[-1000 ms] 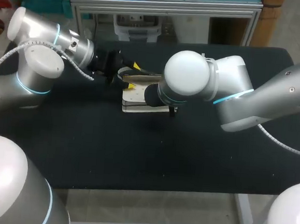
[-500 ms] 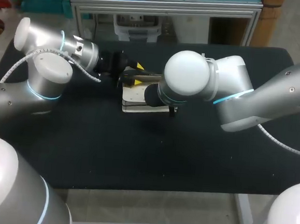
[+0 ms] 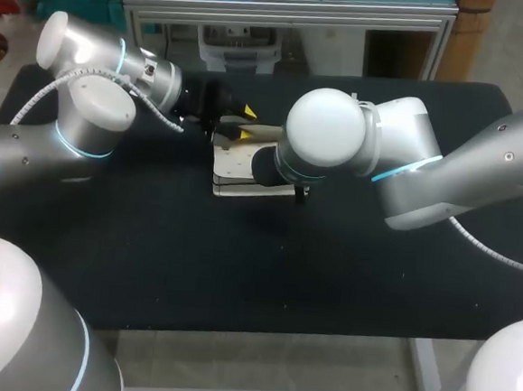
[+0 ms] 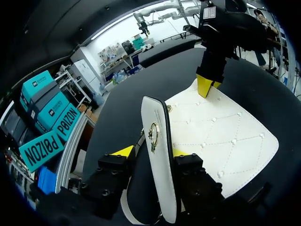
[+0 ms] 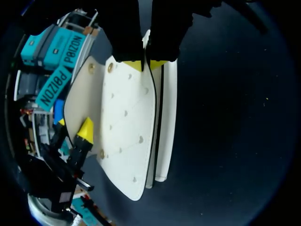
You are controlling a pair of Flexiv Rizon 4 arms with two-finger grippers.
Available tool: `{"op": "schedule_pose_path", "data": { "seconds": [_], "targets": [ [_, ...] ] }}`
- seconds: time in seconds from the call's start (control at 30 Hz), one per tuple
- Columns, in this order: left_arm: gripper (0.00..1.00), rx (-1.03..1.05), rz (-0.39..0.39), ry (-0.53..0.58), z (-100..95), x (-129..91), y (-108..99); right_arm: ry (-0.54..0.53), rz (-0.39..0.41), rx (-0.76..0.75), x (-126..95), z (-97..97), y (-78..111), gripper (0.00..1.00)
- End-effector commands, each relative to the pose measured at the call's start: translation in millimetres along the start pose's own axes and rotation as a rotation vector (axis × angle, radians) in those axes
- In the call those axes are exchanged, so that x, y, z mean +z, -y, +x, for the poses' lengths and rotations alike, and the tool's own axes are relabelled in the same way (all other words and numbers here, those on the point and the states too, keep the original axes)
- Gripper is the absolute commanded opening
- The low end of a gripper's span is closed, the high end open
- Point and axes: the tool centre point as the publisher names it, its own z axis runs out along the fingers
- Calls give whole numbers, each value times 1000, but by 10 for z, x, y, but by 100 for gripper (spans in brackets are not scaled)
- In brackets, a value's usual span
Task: Pick up the bag, open it, inspect its contents, close it, and place it on the opposite side
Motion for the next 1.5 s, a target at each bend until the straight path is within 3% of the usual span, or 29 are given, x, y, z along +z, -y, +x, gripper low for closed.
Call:
{"op": "schedule_pose_path", "data": {
  "seconds": [0.03,0.17,0.33,0.97,1.0,1.03,1.07,1.5],
  "targets": [
    [42,-14,1,-32,-95,28,-40,3,0,0,12,17,0,0],
    [32,-28,-9,-53,-129,27,-62,3,0,0,12,17,0,0],
    [0,-39,-14,-59,-149,21,-93,3,0,0,12,17,0,0],
    [0,-60,15,-105,-138,-84,18,11,27,-8,-39,-15,7,1],
    [0,-61,16,-103,-138,-92,25,12,28,-8,-53,-22,10,26],
    [0,-63,18,-102,-139,-99,31,12,27,-9,-61,-25,10,45],
    [0,-67,21,-102,-142,-109,39,13,26,-9,-81,-33,12,100],
    [0,-98,62,-88,-218,-330,231,78,5,-9,-557,-119,75,100]
  ]
}}
